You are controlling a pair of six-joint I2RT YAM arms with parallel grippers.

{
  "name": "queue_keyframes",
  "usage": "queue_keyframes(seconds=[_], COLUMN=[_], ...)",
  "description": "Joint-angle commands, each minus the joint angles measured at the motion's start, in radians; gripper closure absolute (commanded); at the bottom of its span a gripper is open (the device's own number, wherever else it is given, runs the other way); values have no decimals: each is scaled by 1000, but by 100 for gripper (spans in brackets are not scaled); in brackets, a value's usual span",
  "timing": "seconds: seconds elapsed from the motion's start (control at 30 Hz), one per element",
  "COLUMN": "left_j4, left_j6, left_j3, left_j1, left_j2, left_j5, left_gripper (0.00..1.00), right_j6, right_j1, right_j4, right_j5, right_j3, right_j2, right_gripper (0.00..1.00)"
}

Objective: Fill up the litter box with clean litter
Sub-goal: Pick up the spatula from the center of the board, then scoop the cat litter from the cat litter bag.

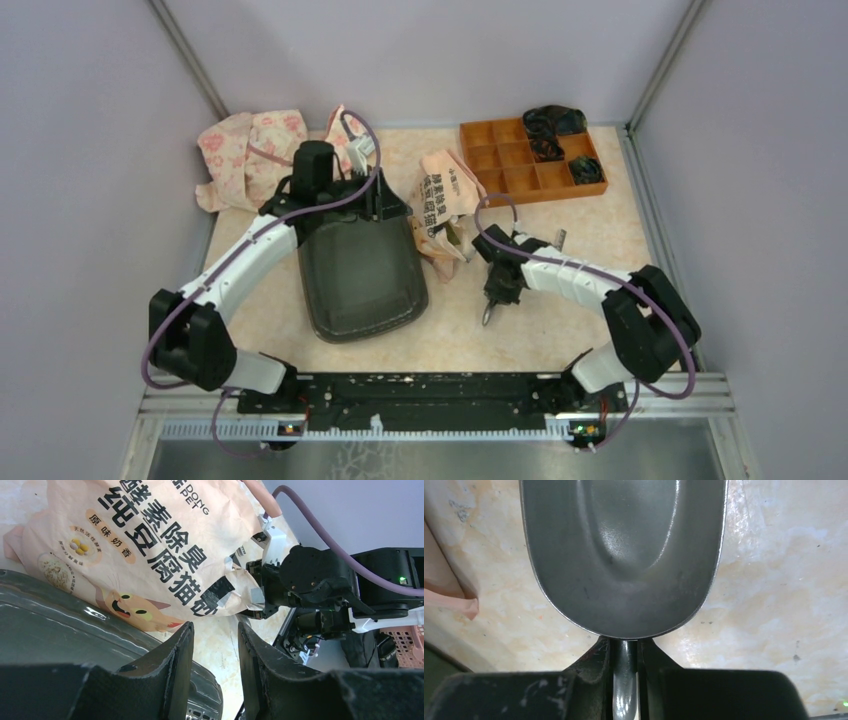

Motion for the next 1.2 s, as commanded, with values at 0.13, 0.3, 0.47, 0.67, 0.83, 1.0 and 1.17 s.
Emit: queue_keyframes(seconds=[0.13,0.3,0.47,0.67,0.83,1.0,1.17], left_j4=[-29,-25,-54,-154,-275,-519,-502], left_j6=[37,38,25,17,112,272,264], left_j3=[78,179,379,660,759,887,907], left_j1=[5,21,63,65,-2,-121,-78], left_j2=[41,114,272,466,478,491,493], left_j5=[-17,-9,8,42,1,-217,-305], left_gripper=[56,55,55,57,54,50,46], right_j6=[-237,-420,-537,-614,-603,-625,-687], right_j1=[-37,-46,-33,-15,-7,3,27], right_j4=[-78,-250,-448,-671,-767,-789,-851], right_j5=[7,-100,-213,-209,-142,-221,-347], right_j3=[48,210,407,627,779,812,834], right_j2=[-215,-282,-268,-245,-228,-221,-211], right_gripper=[100,100,100,100,100,100,100])
